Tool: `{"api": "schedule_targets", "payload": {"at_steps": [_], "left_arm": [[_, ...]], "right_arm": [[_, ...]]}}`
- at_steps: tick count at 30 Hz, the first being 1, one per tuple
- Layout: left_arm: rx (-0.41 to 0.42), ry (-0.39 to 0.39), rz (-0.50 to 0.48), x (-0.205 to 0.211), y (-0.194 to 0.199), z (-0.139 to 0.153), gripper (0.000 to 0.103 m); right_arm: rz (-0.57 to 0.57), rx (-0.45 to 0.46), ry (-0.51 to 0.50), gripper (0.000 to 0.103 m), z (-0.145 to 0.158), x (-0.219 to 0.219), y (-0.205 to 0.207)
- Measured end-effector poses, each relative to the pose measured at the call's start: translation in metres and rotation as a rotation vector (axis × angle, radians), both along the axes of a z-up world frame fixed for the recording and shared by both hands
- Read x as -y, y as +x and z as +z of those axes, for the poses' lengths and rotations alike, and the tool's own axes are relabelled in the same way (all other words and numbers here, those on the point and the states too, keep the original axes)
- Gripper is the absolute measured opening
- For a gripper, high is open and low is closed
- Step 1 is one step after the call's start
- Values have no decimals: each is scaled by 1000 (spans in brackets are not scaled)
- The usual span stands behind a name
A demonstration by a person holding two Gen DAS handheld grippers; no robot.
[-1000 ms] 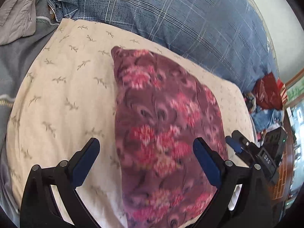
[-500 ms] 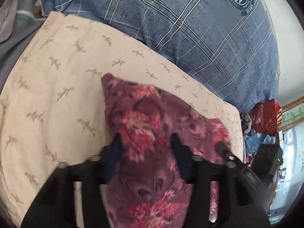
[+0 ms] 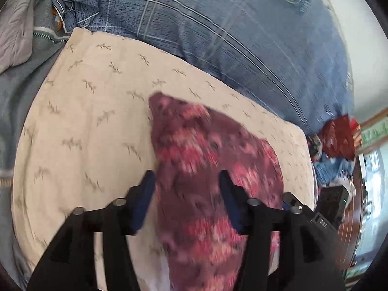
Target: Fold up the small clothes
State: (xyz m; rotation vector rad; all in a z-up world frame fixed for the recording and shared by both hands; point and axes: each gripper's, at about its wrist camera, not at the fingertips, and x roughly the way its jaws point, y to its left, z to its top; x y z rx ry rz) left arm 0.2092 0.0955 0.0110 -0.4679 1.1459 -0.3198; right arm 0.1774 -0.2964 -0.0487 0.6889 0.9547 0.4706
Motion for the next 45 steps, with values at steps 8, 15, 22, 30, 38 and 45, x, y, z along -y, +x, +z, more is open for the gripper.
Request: {"api": "schedule_targets", "payload": {"at_steps": [8,15,22,30,38,45], "left_arm": [[-39,105,-30,25,-22,-24,44],[-19,-14,-66,13,-80,-13,57],[-51,60,-80,41,-106,-40,70],[-50,139,-114,68,-109,-40,70],[-41,133,-109,65,-117,-44,71],[-20,134,-111,51,-129,-33,71]], "right_arm": [[5,88,-175,9,8,-15,-23],[33,34,-116,23,7,8,-73],[22,-7,-2,41,-17,2,-100],[-29,43,148,44,-9,12,-124],[-19,62,36,52,-2,-7,-131],[41,141,-134,8,14,-26,-129]]}}
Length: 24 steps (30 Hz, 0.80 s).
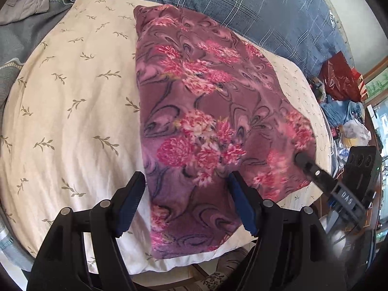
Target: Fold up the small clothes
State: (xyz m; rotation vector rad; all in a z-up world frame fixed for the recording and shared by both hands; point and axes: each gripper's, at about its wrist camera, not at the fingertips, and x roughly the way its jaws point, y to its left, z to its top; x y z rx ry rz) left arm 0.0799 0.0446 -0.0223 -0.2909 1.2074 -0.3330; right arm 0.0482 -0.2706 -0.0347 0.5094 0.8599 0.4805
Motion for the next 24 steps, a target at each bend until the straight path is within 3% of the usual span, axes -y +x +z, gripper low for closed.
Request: {"api": "schedule_targets", "payload": {"at_steps": [5,8,13,15,18,20,22,24], "left_arm": [[1,-18,-2,-8,-3,-11,72],[15,-31,-25,-14,-4,-1,71],[94,-52,6,-20,17,27,72],[87,-47,6,-16,28,24,72],[38,-3,11,-5,44,4,72],[3,-27,17,-4,50,-11,82],[10,-60,35,-8,50,-12,82],[19,-48,23,-7,48,-12,82]], "right_arm": [[4,-86,-90,7,-27,6,3],[9,-71,-121,14,-11,3,6],[-49,68,-74,24,26,7,16],[-34,120,-88,24,33,-4,24],[4,99,-158,23,15,-26,38],[29,37,-265,17,-11,-37,48],[26,90,-251,17,-12,-34,44],[36,81,-245,19,-11,-31,44]]}}
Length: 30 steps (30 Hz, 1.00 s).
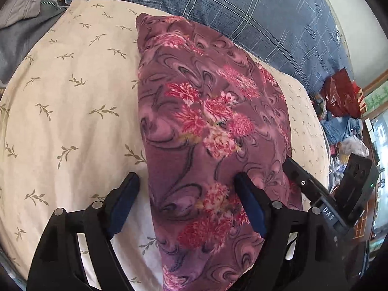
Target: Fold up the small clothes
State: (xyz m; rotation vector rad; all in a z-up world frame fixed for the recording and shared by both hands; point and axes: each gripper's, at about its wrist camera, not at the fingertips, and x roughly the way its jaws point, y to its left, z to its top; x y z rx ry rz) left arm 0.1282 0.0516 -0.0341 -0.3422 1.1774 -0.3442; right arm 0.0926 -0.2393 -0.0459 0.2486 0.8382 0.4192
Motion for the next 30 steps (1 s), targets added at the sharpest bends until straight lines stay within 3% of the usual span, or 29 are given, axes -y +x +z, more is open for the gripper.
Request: {"api": "schedule_targets", "payload": {"at_steps": [5,6,8,9,10,22,30], "left_arm": [[41,69,-6,2,-18,10,82],[54,97,-9,3,-21,12,82],[92,177,-15,8,-34,17,82],[110,214,-15,13,-40,20,82],[128,250,-16,16,-46,23,82],[271,503,16,38,-95,37,82],[304,516,13,47,-120,45,82]], "right_arm": [[0,-39,-21,24,9,5,-6],[-2,-42,-35,30,11,5,-10],[-16,-55,-112,58,12,0,-17],[-34,-64,-172,83,10,-1,-21],[-46,-65,-227,87,8,0,-27],[-113,-122,-286,90,16,11,-80],[-124,-52,-378,94,34,2,-103]]}}
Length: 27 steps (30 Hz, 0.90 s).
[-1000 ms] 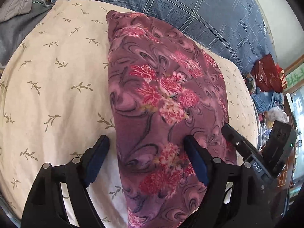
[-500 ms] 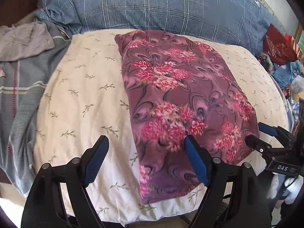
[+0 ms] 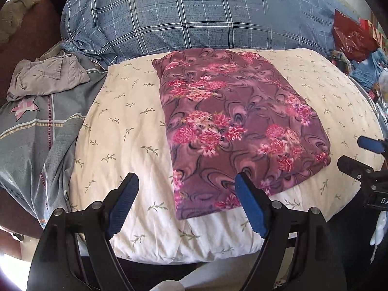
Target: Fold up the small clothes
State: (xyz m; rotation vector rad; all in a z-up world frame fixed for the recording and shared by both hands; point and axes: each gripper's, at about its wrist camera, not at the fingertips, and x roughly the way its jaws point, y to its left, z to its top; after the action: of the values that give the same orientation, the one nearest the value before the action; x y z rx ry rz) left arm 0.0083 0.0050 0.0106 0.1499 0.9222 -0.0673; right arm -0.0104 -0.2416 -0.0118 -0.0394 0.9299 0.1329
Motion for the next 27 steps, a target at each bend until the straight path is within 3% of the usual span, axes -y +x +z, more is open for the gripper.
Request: {"api": "schedule_targets", "payload": {"at_steps": [11,27], "left_arm": [[-6,-4,-59,14,-18,3,82],[-28,-48,-131,34,-21,2,83]], "right_arm": [[23,51,3,97,16,-7,-12],[-8,5,23,99,7,0,-7]]}}
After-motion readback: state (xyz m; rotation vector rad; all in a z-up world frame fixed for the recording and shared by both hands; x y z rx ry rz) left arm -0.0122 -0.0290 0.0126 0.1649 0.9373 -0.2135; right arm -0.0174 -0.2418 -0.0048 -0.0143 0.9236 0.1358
